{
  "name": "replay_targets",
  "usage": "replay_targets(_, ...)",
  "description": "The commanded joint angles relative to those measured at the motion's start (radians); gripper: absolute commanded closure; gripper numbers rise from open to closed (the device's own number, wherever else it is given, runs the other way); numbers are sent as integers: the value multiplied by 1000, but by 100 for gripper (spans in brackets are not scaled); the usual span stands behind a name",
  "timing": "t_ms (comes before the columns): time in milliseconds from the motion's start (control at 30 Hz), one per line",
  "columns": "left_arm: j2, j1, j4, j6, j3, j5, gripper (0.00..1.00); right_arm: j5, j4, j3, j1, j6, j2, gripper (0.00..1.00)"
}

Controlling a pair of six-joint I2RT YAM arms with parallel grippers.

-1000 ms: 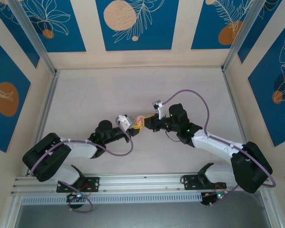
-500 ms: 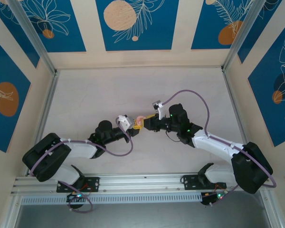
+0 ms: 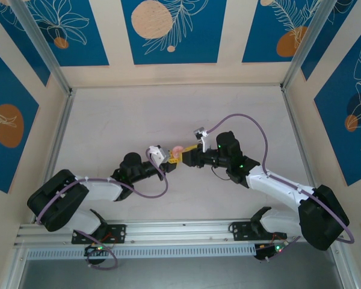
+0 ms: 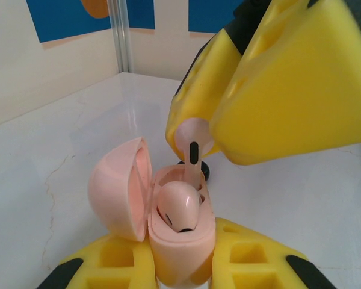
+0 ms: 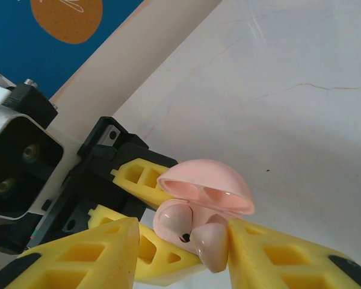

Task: Insert wireless bluetooth earbuds into charging case

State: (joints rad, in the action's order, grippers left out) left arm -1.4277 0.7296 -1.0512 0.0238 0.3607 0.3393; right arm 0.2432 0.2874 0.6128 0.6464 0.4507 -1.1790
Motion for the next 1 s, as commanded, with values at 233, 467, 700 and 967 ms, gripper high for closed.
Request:
replay_targets(233, 31, 8, -40, -5, -6, 47, 91, 33, -26, 47, -7, -18, 2, 58)
replay_targets(467, 36, 7, -43, -6, -3, 75, 91, 8, -45, 64, -12, -2, -19, 58)
replay_targets(700, 37, 8, -40, -6, -2, 85, 91, 20, -44, 75, -16, 1, -26, 56)
replay_targets(967, 34, 7, -39, -7, 0, 86, 91, 33, -38, 79, -16, 0, -27, 51)
